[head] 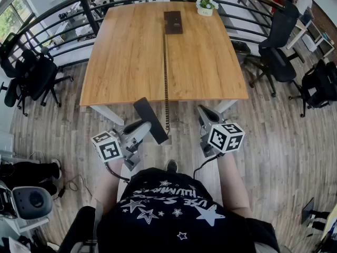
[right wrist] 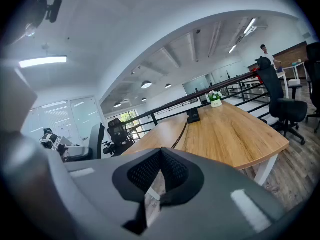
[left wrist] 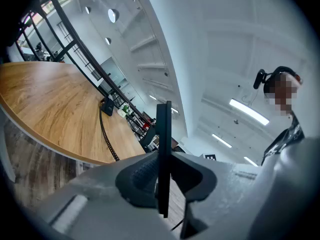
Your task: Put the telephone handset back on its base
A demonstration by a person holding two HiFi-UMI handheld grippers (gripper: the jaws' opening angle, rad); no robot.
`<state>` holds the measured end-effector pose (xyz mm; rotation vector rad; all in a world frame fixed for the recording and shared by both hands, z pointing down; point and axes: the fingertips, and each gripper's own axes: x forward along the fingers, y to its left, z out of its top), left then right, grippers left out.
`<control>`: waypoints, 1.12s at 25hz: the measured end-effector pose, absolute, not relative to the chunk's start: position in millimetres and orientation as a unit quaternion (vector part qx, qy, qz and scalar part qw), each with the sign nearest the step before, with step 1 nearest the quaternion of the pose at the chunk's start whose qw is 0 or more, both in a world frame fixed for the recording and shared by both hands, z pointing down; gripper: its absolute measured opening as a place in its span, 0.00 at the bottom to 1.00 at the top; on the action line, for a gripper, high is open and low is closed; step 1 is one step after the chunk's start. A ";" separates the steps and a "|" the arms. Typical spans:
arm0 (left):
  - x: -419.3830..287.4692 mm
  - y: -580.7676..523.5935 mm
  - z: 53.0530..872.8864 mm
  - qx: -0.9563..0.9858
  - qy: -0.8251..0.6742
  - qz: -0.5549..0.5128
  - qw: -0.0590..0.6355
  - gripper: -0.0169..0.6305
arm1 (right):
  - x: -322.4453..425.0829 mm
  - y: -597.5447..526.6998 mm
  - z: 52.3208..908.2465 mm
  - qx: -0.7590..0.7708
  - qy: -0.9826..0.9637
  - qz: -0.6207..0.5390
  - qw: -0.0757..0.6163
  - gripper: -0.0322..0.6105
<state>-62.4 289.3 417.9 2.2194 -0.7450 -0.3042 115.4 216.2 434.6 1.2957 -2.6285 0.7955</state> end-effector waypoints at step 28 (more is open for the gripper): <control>-45.8 257.7 428.9 0.857 -0.342 -0.108 0.369 0.14 | 129.9 178.0 442.5 0.409 -0.874 0.257 0.046 0.05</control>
